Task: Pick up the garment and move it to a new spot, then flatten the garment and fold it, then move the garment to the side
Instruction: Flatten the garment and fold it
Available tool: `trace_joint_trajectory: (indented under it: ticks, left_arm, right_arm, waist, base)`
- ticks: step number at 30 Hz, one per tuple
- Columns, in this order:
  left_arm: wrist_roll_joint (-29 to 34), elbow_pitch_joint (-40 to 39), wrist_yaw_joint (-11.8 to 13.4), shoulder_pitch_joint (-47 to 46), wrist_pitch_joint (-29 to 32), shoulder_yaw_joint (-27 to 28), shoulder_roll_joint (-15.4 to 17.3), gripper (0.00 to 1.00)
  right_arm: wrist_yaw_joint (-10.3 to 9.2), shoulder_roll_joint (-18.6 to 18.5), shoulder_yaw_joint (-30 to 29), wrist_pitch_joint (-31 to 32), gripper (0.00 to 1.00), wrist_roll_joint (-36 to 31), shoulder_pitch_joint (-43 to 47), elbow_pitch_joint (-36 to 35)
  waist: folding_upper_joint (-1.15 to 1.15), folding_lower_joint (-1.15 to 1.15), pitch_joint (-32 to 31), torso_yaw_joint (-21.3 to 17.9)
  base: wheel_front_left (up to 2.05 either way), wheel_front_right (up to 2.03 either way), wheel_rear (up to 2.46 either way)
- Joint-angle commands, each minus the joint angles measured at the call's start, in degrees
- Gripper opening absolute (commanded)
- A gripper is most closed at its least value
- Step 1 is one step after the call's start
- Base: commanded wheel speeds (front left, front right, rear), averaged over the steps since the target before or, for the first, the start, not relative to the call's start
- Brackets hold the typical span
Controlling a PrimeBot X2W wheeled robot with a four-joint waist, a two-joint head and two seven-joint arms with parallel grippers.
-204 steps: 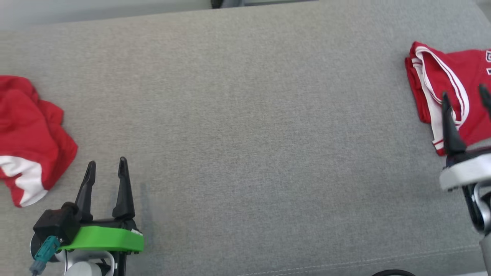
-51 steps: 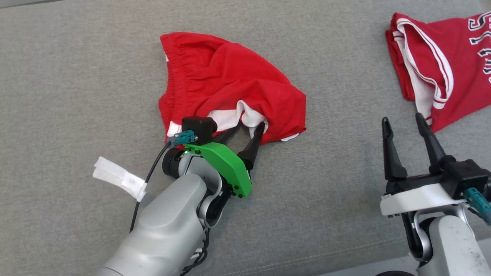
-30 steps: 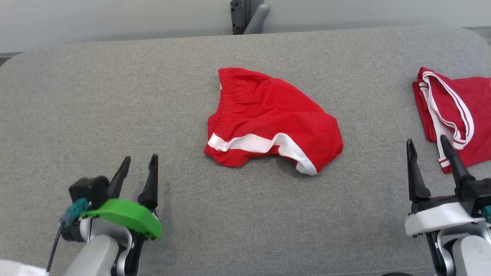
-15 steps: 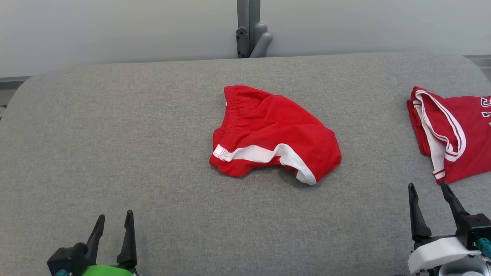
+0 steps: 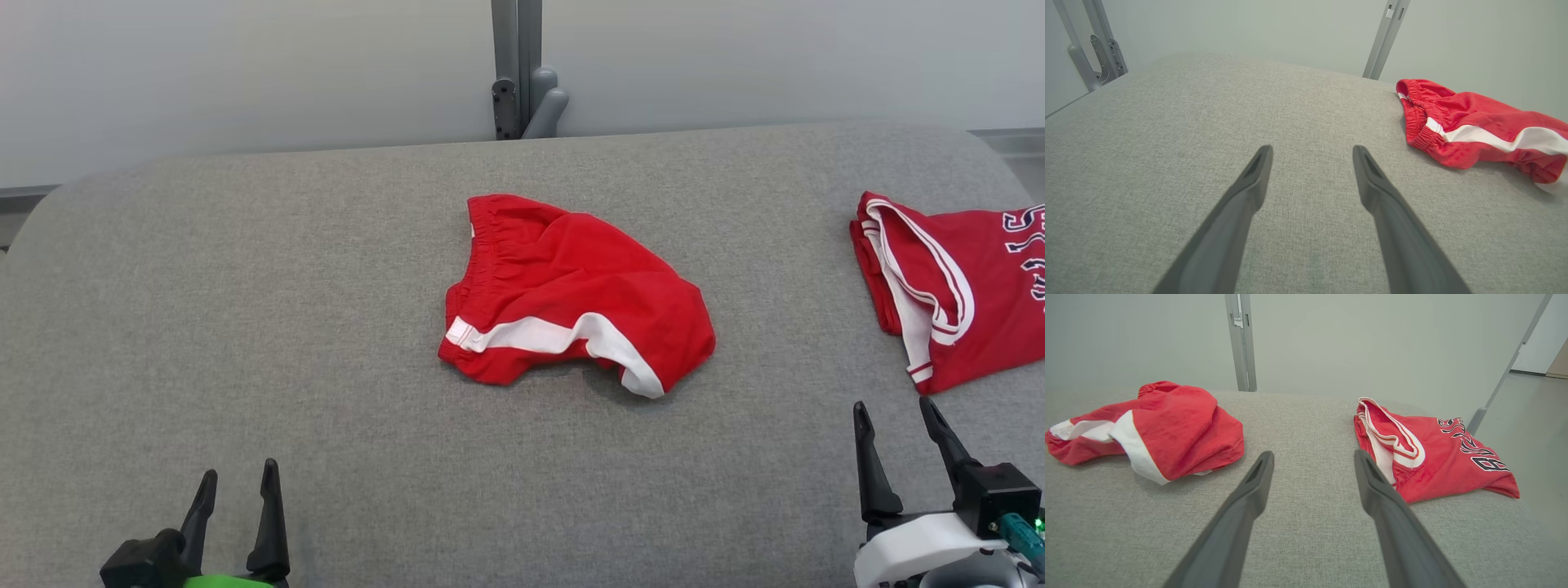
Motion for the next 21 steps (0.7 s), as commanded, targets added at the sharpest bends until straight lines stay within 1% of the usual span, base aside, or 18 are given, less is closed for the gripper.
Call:
trace_joint_trajectory:
  ticks: [1, 3, 6, 10, 14, 15, 16, 21]
  left_arm:
    - [0.0, -0.4, -0.2, -0.7, 0.0, -0.1, 0.3, 1.00]
    - [-0.3, -0.6, -0.2, -1.3, 0.0, -0.4, 0.4, 1.00]
    - [-1.1, -1.0, -0.2, -4.8, 0.0, -3.1, 1.0, 1.00]
    - [-1.9, -0.2, -0.2, -11.5, 0.0, -8.7, 2.7, 1.00]
    - [-3.6, 4.4, -0.2, -20.3, 0.0, -15.1, 4.2, 1.00]
    - [-3.9, 6.3, -0.2, -22.2, 0.7, -17.6, 4.7, 1.00]
    - [-5.3, 9.0, -0.2, -27.3, 1.5, -23.0, 5.5, 1.00]
    - [-10.0, 14.9, -0.2, -36.9, 4.0, -34.6, 8.8, 1.00]
  right_arm:
    - [-0.09, -0.1, 0.2, -0.1, 1.00, 0.3, -0.8, -0.3]
    - [-0.09, -0.2, 0.3, -0.1, 1.00, 0.4, -1.0, -0.5]
    - [-0.09, -0.7, 0.5, -0.1, 1.00, 0.5, -2.7, -1.9]
    - [-0.09, -1.2, 0.8, -0.1, 1.00, 0.2, -5.8, -4.7]
    - [-0.09, -1.4, 0.9, -0.1, 1.00, 0.3, -9.1, -7.1]
    - [-0.09, -1.3, 1.3, -0.1, 1.00, 0.3, -9.9, -7.6]
    - [-0.09, -1.0, 2.0, -0.1, 1.00, 0.2, -11.6, -8.5]
    - [-0.09, -0.3, 4.3, -0.1, 1.00, 0.5, -13.9, -8.8]
  waist:
    - [0.00, 0.00, 0.5, -0.1]
    - [0.00, 0.00, 0.8, -0.2]
    - [0.00, 0.00, 3.4, -0.3]
    - [0.00, 0.00, 7.5, -0.9]
    - [0.00, 0.00, 11.8, -1.7]
    - [0.00, 0.00, 13.1, -2.1]
    - [0.00, 0.00, 15.7, -2.9]
    - [0.00, 0.00, 19.8, -4.9]
  base:
    - [0.00, 0.00, 0.00]
    - [0.00, 0.00, 0.00]
    - [0.00, 0.00, 0.00]
    - [0.00, 0.00, 0.00]
    - [0.00, 0.00, 0.00]
    - [0.00, 0.00, 0.00]
    - [0.00, 0.00, 0.00]
    - [0.00, 0.00, 0.00]
